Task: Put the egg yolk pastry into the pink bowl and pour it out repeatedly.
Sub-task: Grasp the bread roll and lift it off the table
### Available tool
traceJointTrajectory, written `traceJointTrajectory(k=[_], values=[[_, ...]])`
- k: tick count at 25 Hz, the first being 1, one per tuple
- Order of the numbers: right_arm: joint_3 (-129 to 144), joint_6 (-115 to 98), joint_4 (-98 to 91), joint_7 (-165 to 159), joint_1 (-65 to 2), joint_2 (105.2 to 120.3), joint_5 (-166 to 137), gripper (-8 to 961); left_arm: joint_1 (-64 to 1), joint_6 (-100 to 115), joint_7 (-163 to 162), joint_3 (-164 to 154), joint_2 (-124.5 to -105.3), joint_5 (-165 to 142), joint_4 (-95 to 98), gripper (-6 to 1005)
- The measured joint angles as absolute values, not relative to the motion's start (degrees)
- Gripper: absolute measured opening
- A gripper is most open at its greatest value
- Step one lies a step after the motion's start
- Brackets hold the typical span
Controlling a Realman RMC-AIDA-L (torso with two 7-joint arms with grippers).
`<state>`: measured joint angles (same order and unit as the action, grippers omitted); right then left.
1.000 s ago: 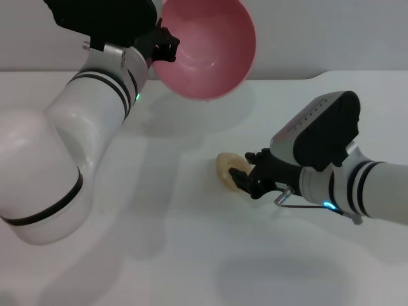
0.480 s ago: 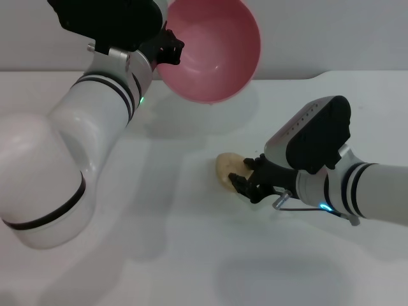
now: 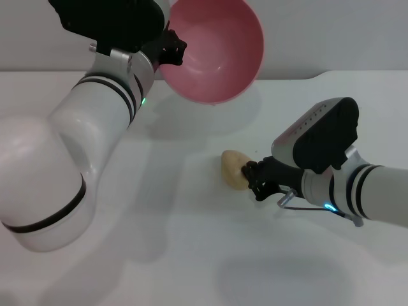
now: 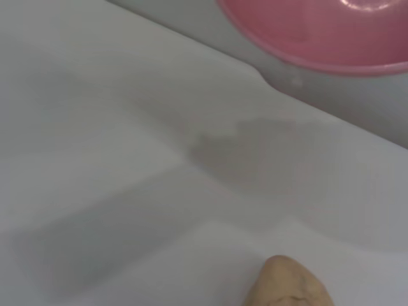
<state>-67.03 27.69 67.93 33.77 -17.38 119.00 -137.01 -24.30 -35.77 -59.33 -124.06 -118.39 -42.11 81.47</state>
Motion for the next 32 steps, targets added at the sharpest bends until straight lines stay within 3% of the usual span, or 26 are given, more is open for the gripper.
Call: traceJointTrajectory(k=[4, 9, 24, 32], values=[[-67.1, 27.3, 68.3, 33.7, -17.0, 118.91, -137.0, 36, -24.2, -35.8, -59.3, -124.1, -118.31, -42.2, 81.5, 0], [-66.0, 27.0, 73.1, 34.1, -14.0, 118.82, -138.8, -1, -24.4, -35.8, -59.3, -123.9, -118.36, -42.5, 80.7, -1], [-57.9, 26.9, 99.8, 33.4, 1.8, 118.84, -156.7, -2, -25.6, -35.5, -59.5, -123.2, -118.38, -42.5, 77.6, 0], [-57.3, 27.5, 107.2, 27.8, 4.4, 118.7, -167.0, -1, -25.2, -35.9, -59.3, -123.7, -118.38, -42.5, 77.3, 0]])
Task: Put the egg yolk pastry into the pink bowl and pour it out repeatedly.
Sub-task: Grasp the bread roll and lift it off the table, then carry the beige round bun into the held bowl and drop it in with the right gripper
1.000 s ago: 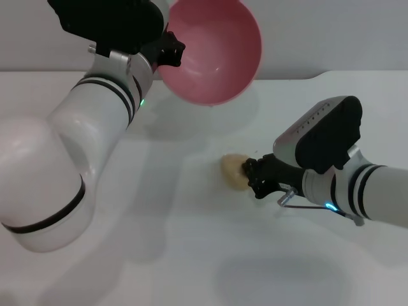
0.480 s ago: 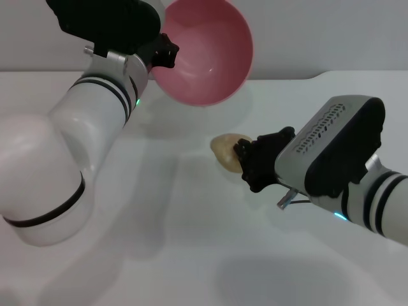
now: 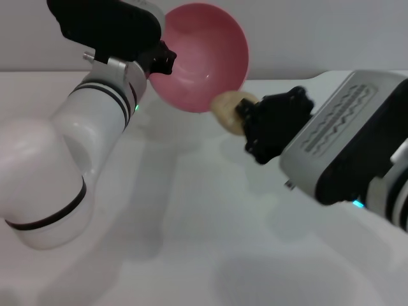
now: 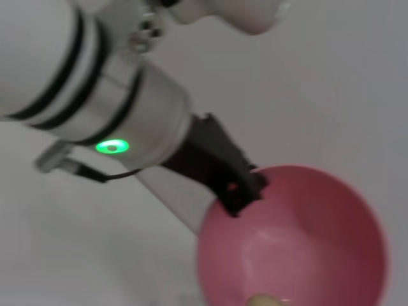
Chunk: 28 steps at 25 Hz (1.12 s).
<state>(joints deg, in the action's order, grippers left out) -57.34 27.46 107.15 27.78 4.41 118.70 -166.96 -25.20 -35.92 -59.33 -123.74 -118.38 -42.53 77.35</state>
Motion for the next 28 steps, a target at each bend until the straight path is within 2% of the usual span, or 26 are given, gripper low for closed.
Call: traceJointTrajectory(k=[16, 28], values=[[-64.0, 27.1, 104.7, 28.3, -0.5, 118.65, -167.2, 10, -20.0, -37.7, -52.8, -128.8, -118.3, -42.1, 84.3, 0], [-63.1, 27.2, 101.4, 28.3, -3.6, 118.65, -167.1, 46, -20.1, -37.8, -51.9, -132.9, -118.34, -41.4, 86.1, 0]])
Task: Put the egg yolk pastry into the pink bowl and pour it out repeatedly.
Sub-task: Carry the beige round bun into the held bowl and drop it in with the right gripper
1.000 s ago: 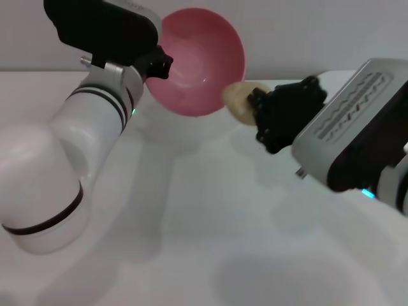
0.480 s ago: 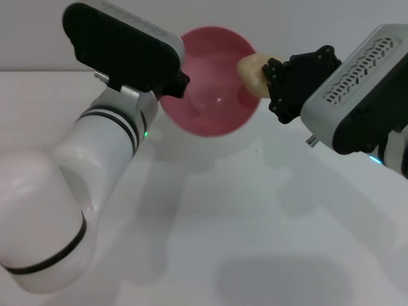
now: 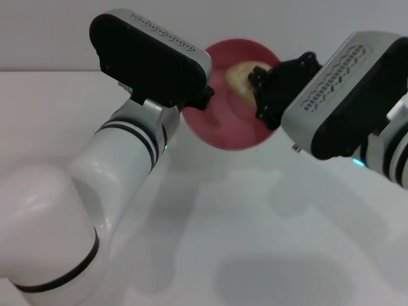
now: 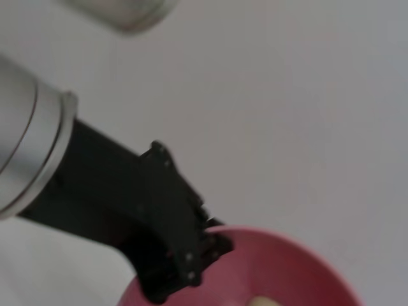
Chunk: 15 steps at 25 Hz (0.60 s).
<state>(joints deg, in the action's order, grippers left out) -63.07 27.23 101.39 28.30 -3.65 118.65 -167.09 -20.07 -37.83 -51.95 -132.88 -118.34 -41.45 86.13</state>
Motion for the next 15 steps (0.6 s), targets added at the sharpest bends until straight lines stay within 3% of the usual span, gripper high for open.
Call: traceJointTrajectory(k=[15], values=[[-62.8, 27.2, 99.1, 27.8, -4.0, 118.8, -166.8, 91, -20.1, -37.9, -51.3, -133.2, -118.36, -41.4, 86.9, -1]])
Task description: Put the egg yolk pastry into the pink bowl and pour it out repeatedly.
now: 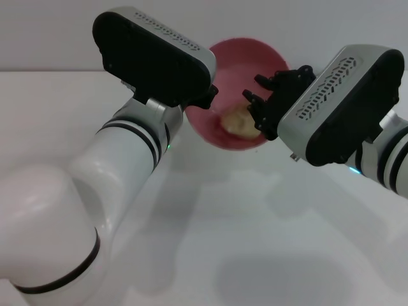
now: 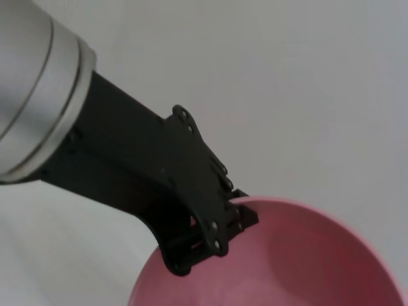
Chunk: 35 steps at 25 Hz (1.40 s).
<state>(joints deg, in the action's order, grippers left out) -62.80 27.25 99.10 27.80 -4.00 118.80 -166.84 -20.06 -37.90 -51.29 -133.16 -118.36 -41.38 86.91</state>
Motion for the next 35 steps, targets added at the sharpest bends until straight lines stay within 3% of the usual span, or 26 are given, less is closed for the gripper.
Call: traceJointTrajectory(k=[5, 11, 13, 18, 20, 24, 32, 35], values=[[-62.7, 26.9, 100.4, 27.9, -3.3, 118.74, -167.0, 106, -20.1, -37.9, -51.3, -133.1, -118.38, -41.4, 86.6, -1], [-61.6, 25.5, 109.6, 34.4, 3.0, 118.83, -167.1, 348, -21.6, -36.7, -52.2, -132.1, -118.54, -41.4, 82.0, 0], [-59.7, 20.7, 114.5, 39.7, 9.0, 118.85, -167.2, 413, -22.9, -36.0, -54.1, -131.7, -118.54, -41.8, 79.5, 0], [-55.8, 8.4, 115.6, 48.6, 17.1, 118.93, -167.2, 392, -24.0, -34.4, -56.4, -130.6, -118.55, -42.8, 76.9, 0], [-54.3, 4.2, 114.5, 50.8, 19.1, 119.01, -167.2, 315, -24.5, -33.5, -58.0, -130.3, -118.59, -43.9, 76.1, 0], [-53.4, -2.8, 110.6, 51.0, 20.3, 119.05, -167.2, 162, -25.0, -32.9, -65.2, -130.4, -118.65, -53.1, 74.9, 0], [-49.6, -37.1, 94.3, 51.3, 22.5, 118.81, -166.7, 41, -26.1, -40.8, -86.7, -134.2, -118.83, -83.6, 70.3, -1], [-49.2, -41.1, 92.3, 51.3, 22.6, 118.81, -165.8, -4, -26.7, -45.7, -87.2, -136.8, -118.89, -89.5, 69.2, -1]])
